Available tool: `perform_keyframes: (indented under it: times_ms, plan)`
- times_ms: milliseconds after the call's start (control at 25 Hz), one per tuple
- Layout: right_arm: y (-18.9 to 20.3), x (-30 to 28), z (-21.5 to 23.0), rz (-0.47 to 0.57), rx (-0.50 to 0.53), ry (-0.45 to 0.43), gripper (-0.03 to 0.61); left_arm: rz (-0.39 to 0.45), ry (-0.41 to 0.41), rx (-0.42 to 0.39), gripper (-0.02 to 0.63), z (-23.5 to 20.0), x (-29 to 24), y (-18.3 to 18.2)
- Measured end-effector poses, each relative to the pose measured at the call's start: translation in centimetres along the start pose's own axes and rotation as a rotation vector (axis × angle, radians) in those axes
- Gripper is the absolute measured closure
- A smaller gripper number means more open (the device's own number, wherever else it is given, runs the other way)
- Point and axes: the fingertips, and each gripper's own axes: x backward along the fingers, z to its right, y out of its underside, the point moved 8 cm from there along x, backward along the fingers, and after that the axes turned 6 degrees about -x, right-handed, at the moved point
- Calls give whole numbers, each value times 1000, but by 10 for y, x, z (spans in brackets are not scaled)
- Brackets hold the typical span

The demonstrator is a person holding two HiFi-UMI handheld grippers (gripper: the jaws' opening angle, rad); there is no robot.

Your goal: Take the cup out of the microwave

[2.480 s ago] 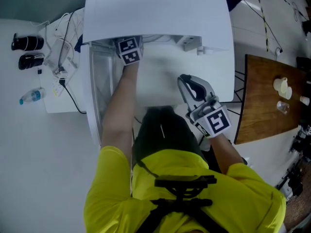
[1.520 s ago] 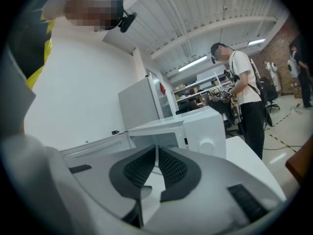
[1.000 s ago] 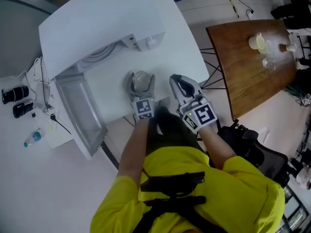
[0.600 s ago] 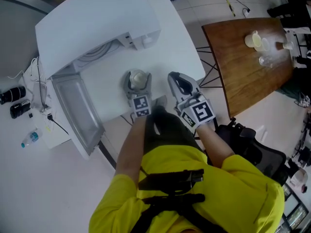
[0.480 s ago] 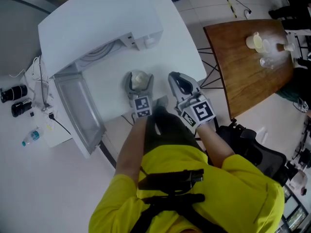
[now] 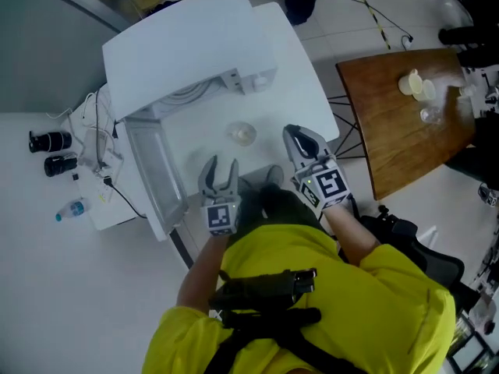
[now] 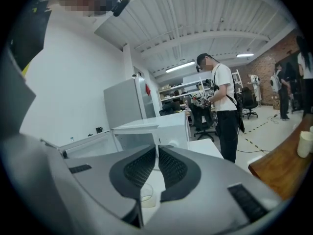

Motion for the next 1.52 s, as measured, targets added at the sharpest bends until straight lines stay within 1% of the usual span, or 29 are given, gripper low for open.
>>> perform_keyframes:
  times_ms: [120,160,240,360,400,440,480,520,640,720,760,880,1040,1200,1320,1440,1520]
  plan:
    - [-22,6,-22,1,17,-10,554,82,-57,8,471,-28,34,-60]
    - [-30,8,-31,9,20,-19,554,92,-84,20,471,-37,44,-76]
    - [-48,10,-49,35,36,-37,554,106,-122,46,516,-54,61,-107]
    - [-74,14,-75,66,73,-65,554,123,-169,67,527,-72,81,-144]
    - [-82,16,-83,72,78,-75,554,124,-186,72,564,-78,88,-154]
    - [-90,18,-90,77,81,-83,554,123,-197,76,588,-83,95,-164]
    - [-97,20,-95,83,82,-89,554,122,-201,77,589,-87,100,-173]
    - [-104,21,-100,89,85,-93,567,119,-200,72,608,-91,104,-182]
    - [-125,22,-110,108,91,-97,574,130,-192,21,614,-100,115,-213]
    - [-137,23,-114,129,95,-100,574,174,-200,-25,614,-105,125,-233]
    - [-142,23,-116,139,97,-106,574,200,-210,-32,614,-108,130,-241]
    - [-151,20,-123,156,103,-129,575,233,-226,10,614,-116,137,-247]
    - [-154,21,-134,169,111,-133,577,207,-232,73,614,-124,139,-240]
    - [-159,21,-138,173,119,-128,575,187,-253,59,614,-128,146,-239]
    - [-159,17,-137,167,123,-123,575,190,-267,58,614,-130,145,-234]
    - [-158,16,-137,171,123,-126,575,197,-257,53,614,-128,140,-230]
    - [-157,16,-137,166,124,-127,577,186,-241,52,614,-127,136,-225]
